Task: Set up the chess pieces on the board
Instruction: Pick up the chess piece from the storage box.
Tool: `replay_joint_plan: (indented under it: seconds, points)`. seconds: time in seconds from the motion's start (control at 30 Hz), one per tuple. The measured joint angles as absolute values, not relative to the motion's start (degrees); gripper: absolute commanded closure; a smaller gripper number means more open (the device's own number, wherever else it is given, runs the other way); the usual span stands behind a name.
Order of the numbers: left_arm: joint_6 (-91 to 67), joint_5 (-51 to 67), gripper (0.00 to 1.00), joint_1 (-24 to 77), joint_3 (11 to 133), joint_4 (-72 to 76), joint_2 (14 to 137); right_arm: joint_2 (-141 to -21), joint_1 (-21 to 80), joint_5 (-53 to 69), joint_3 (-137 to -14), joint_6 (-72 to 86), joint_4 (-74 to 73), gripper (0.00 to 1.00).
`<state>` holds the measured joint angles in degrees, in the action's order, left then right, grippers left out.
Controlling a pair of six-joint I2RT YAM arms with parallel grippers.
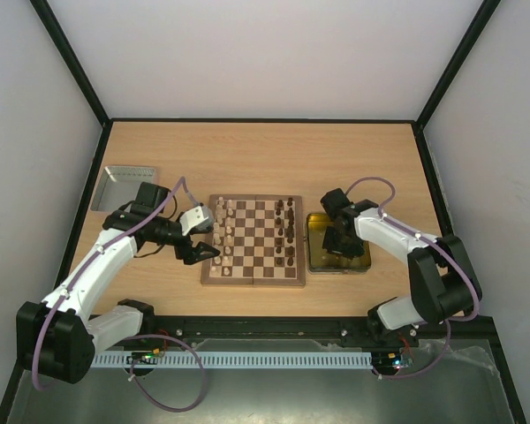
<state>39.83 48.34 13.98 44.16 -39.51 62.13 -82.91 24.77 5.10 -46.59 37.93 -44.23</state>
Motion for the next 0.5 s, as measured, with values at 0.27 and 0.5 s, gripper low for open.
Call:
replay_joint_plan:
  seconds: [0.27,0.5]
  points:
    - [39.8,48.3,0.18,14.0,44.2,-39.5,62.1,-83.1,24.8,4.5,-46.1,38.0,-43.6,0.98]
    - [39.8,48.1,0.18,14.0,44.2,-39.5,62.1,-83.1,24.8,4.3,-46.0,38.4,-43.3,0.98]
